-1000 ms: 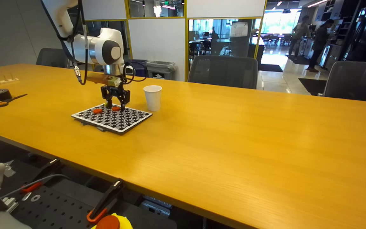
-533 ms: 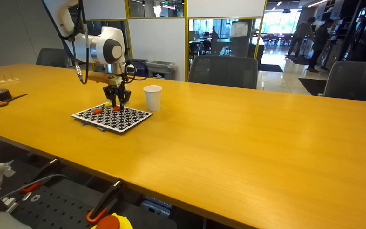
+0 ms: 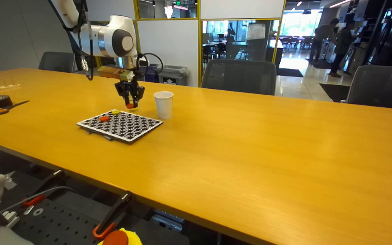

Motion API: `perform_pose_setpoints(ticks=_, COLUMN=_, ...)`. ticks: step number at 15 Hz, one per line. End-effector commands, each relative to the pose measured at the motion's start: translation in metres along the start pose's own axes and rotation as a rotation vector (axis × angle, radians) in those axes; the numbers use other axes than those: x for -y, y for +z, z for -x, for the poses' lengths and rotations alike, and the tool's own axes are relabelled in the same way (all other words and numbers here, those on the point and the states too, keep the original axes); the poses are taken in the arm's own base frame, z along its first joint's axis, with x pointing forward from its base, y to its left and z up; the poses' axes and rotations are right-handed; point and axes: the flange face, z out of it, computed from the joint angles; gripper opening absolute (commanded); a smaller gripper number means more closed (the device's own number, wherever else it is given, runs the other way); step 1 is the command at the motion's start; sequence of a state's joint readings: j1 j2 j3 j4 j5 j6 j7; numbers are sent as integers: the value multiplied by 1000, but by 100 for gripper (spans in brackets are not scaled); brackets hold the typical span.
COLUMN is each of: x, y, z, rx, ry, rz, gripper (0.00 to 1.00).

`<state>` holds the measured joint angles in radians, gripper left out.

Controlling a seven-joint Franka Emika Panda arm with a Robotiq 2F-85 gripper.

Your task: Put the orange rings inside the white cup and the yellow rings inside the clear cup

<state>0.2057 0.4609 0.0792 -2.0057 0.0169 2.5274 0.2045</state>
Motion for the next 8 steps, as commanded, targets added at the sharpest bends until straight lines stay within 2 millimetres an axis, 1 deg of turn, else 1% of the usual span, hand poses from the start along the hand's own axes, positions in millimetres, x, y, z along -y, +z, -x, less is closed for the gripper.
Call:
perform_pose_setpoints(ticks=1, x=-20, y=-64, z=-2, rx=-53, ry=44, rz=31, gripper=24)
perform_pose_setpoints(ticks=4, x=-42, y=-95, z=-8, rx=-73, ry=73, rz=36, gripper=24)
perform_pose_setpoints(ticks=5, x=-50, y=-103, z=-8, rx=-78, ry=81, rz=35, gripper=24)
perform_pose_setpoints(ticks=8, x=-74, y=-111, z=-14, rx=-75, ry=113, rz=36, gripper=23)
